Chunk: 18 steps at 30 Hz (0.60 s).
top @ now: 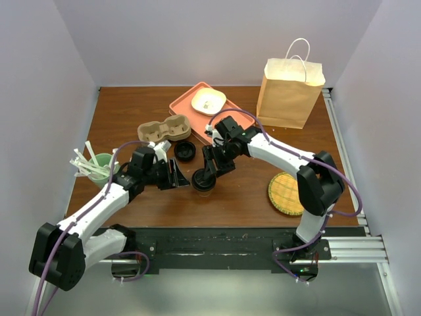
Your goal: Pack the takeout coffee
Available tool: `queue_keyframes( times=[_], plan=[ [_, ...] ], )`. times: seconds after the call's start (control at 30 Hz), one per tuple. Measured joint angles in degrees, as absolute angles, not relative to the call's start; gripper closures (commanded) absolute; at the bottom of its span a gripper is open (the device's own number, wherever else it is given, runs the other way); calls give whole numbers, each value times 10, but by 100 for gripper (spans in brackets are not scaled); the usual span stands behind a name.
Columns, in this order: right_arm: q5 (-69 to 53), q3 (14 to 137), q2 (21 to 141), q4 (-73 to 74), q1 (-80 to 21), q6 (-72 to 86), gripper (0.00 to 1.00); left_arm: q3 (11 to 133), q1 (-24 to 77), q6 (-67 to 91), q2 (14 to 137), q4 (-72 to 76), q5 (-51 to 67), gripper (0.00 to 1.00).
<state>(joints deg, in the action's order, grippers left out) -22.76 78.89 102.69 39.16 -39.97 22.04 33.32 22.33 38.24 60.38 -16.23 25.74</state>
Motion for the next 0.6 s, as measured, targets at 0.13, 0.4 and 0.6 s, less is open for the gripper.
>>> queue_keyframes(
  times=[0.13,0.4,0.6],
  plan=[
    [-240,780,1026,376,-399,223,44,322,223,391,604,-143,264,49],
    [-249,764,1019,355,-399,232,46,319,225,401,604,-108,268,50],
    [-253,757,1015,345,-399,237,48,308,229,401,623,-93,264,54]
  ],
)
